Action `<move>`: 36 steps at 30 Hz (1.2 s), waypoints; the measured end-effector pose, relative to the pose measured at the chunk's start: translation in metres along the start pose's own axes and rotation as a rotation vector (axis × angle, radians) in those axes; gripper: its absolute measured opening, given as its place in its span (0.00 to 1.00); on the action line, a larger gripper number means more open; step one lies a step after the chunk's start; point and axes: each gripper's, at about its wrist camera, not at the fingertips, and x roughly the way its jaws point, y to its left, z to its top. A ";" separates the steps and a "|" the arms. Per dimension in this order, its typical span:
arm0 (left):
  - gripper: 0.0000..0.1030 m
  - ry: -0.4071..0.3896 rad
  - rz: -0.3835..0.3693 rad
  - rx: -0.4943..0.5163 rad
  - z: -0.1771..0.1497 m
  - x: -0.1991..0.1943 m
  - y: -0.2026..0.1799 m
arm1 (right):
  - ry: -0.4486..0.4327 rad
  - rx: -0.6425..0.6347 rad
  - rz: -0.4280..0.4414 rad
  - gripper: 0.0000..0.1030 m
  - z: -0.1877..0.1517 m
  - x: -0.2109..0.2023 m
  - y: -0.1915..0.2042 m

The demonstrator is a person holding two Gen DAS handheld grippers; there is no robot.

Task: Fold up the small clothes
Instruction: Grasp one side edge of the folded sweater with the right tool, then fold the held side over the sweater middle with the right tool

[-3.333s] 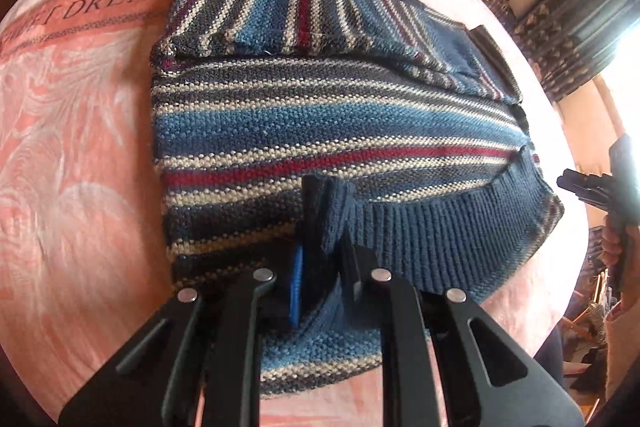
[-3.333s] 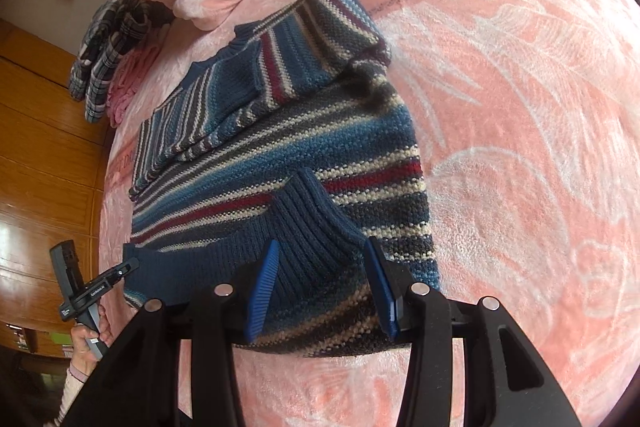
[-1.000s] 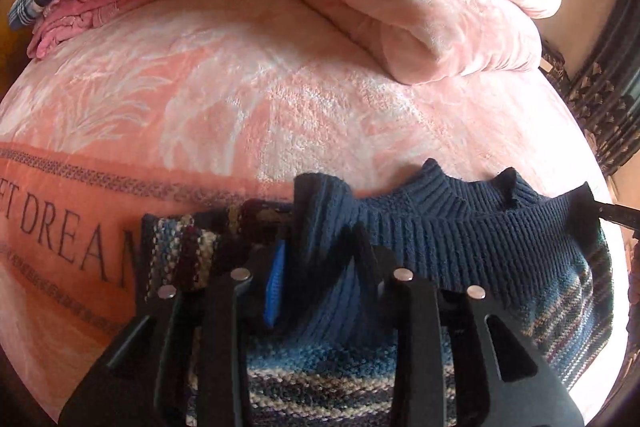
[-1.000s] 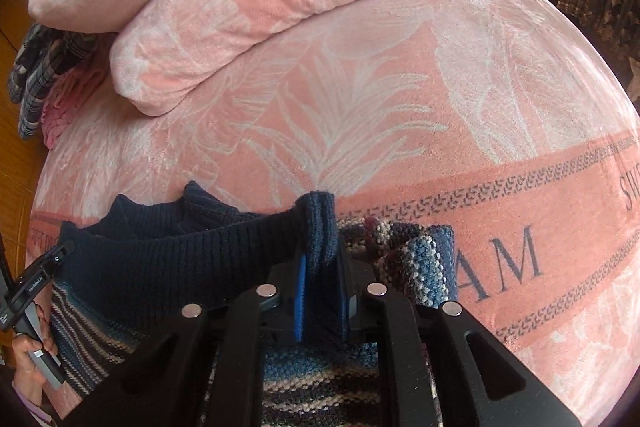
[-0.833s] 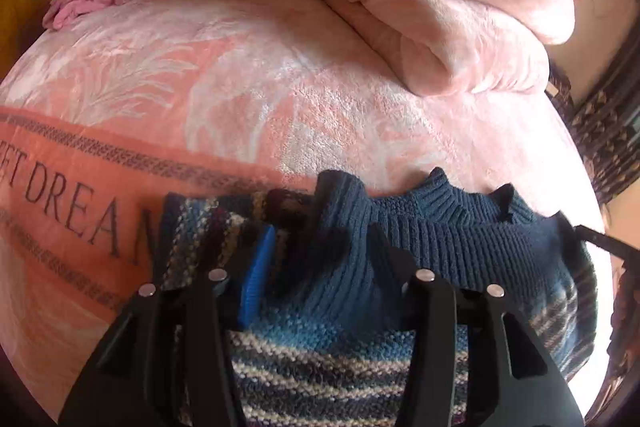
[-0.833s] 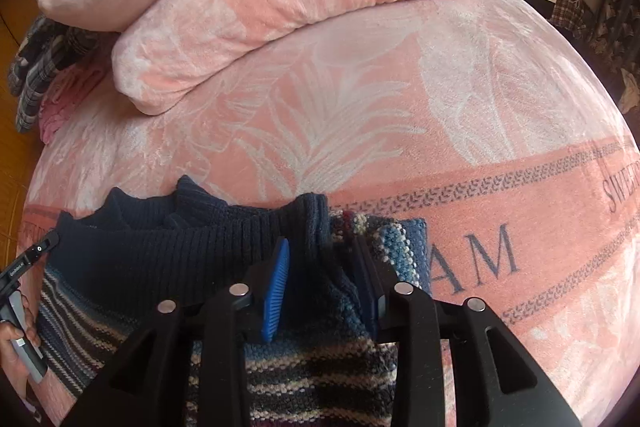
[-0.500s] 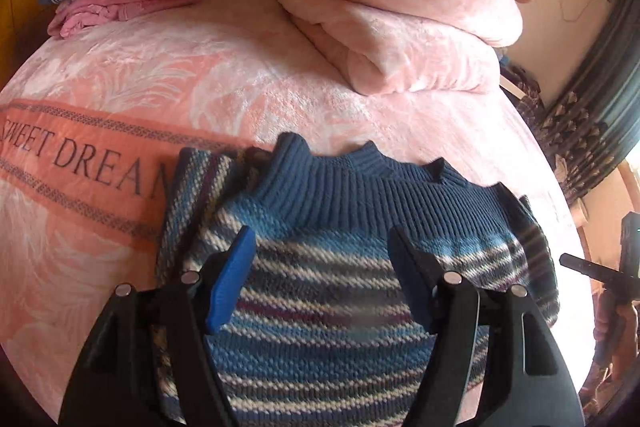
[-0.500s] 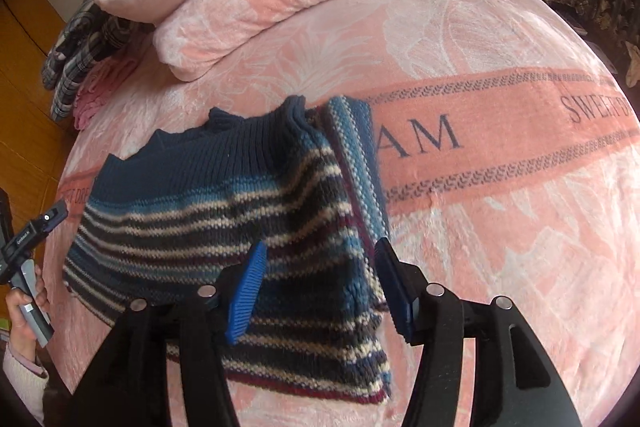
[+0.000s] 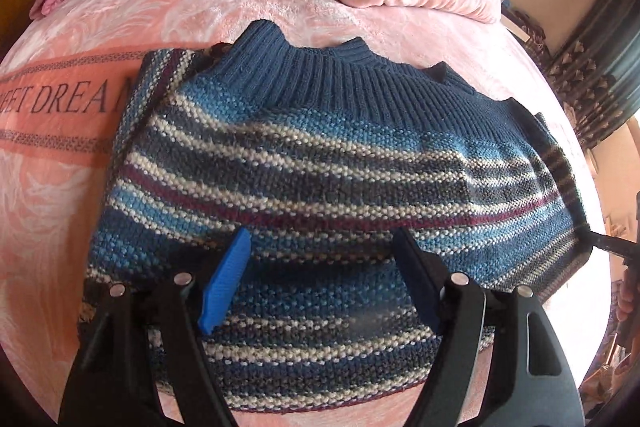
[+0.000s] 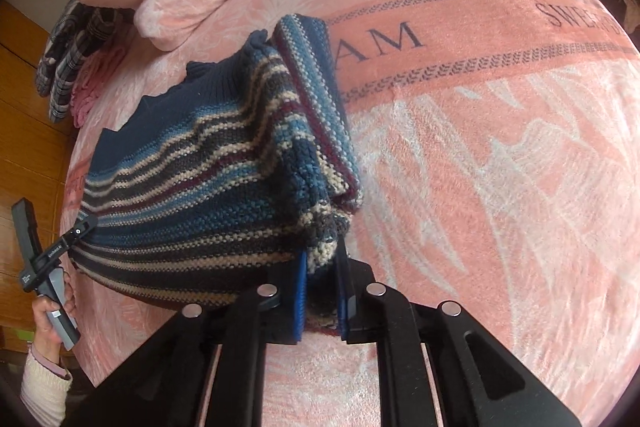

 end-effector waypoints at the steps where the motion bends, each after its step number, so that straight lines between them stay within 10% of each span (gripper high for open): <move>1: 0.71 0.000 -0.004 -0.004 0.000 0.001 0.002 | 0.014 0.010 0.003 0.11 -0.003 0.006 -0.004; 11: 0.73 -0.020 -0.021 -0.054 0.004 -0.008 -0.004 | -0.028 -0.025 -0.001 0.24 0.005 -0.003 0.007; 15: 0.77 -0.052 -0.041 -0.047 0.013 -0.015 -0.019 | -0.069 -0.013 -0.009 0.56 0.028 -0.013 0.010; 28: 0.78 0.011 -0.019 -0.034 0.028 0.022 -0.035 | 0.031 0.111 0.081 0.57 0.055 0.041 -0.015; 36: 0.78 0.010 -0.004 0.007 0.021 0.028 -0.030 | 0.013 0.158 0.154 0.39 0.049 0.046 -0.026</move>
